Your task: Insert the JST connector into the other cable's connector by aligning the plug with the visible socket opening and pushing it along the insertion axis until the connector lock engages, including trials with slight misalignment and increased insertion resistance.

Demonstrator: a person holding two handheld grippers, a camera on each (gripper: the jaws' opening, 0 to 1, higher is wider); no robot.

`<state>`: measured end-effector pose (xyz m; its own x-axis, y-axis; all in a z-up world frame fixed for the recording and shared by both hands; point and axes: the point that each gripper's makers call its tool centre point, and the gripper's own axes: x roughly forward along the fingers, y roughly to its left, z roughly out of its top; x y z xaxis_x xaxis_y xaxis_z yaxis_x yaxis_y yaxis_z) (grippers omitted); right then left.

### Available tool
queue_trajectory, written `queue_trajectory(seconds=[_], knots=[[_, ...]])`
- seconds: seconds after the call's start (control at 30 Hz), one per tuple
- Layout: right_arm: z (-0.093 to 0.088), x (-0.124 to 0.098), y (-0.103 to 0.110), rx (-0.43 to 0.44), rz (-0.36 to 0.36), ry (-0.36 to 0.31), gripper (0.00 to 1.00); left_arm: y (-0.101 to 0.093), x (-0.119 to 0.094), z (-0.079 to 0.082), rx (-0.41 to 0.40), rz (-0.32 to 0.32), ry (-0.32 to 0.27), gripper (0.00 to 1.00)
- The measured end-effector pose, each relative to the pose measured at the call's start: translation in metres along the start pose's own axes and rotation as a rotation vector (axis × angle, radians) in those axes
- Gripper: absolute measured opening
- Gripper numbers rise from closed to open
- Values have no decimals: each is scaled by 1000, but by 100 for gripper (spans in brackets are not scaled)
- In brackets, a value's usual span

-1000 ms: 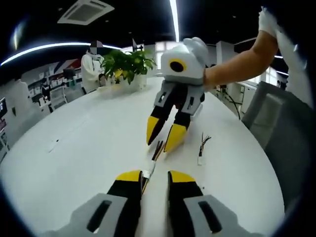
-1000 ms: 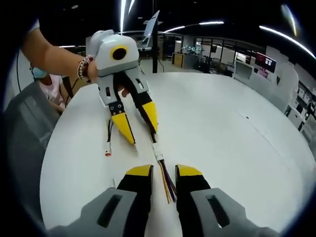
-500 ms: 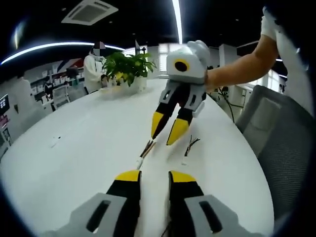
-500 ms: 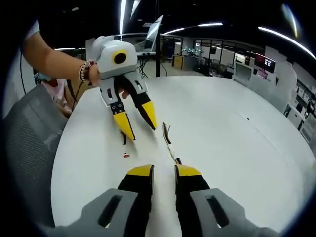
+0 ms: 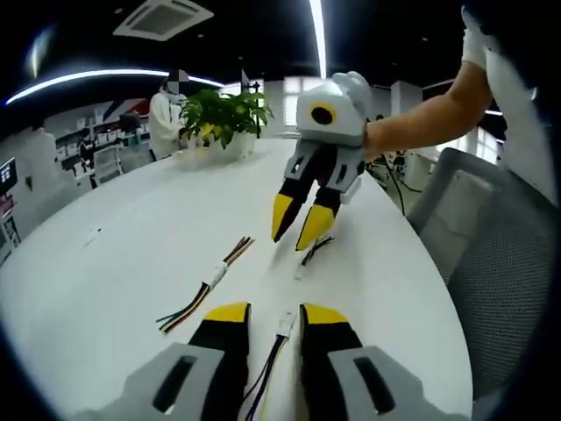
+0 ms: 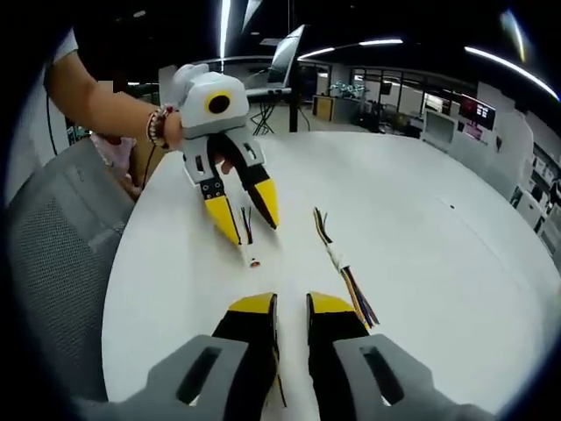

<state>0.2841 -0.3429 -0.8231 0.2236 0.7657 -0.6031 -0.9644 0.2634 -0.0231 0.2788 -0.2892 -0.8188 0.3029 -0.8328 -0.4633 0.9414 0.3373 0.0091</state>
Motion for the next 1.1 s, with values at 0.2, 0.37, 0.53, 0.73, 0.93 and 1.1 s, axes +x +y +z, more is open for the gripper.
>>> queue_trajectory(seconds=[0.2, 0.37, 0.53, 0.73, 0.93, 1.1], knots=[[-9, 5, 7, 0, 20, 17, 11, -5, 2, -6, 0, -6, 10, 16], [-14, 8, 10, 3, 31, 32, 12, -4, 4, -11, -9, 1, 13, 16], [-21, 13, 11, -10, 40, 53, 11, -4, 6, -13, -9, -3, 16, 14], [-23, 14, 10, 2, 40, 49, 11, -3, 9, -16, -8, -11, 16, 11], [-23, 15, 7, 11, 38, 39, 9, -5, 11, -19, -16, -24, 20, 6], [-23, 15, 8, 15, 40, 31, 7, -6, 11, -21, -21, -33, 19, 2]])
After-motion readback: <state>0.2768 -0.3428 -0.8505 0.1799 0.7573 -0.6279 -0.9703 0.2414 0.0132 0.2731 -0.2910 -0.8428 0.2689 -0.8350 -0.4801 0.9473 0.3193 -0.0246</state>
